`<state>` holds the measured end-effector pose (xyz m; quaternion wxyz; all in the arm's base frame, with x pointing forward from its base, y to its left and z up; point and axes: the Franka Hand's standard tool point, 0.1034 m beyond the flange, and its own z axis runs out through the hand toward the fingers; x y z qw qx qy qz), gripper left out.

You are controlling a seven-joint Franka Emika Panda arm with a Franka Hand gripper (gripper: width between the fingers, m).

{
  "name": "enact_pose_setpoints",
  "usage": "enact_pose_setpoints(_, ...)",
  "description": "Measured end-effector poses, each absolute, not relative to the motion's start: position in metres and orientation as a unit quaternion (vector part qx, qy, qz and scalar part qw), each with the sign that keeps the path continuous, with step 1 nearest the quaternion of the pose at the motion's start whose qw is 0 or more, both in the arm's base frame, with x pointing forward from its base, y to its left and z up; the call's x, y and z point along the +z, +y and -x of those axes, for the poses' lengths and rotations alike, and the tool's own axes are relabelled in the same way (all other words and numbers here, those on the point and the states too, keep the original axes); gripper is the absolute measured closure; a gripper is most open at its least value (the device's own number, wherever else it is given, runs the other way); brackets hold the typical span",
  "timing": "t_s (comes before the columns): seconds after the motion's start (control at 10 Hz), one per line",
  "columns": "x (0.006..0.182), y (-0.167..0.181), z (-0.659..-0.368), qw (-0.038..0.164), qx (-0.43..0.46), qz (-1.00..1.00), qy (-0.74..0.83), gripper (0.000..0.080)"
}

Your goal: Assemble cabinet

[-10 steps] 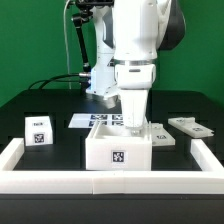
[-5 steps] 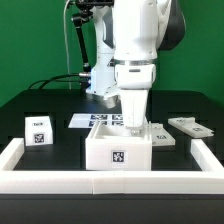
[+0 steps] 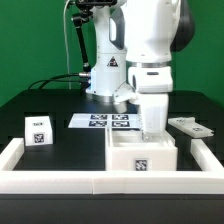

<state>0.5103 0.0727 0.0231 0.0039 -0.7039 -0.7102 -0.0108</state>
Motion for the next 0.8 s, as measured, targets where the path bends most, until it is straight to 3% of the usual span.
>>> enact_pose_setpoints(0.5, 0.024, 0.112, -0.522, 0.015, 0.006, 0.715, -0.699, 0.0765)
enact_pose_setpoints(0.8, 0.024, 0.114, -0.521, 0.015, 0.006, 0.724, -0.689, 0.0765)
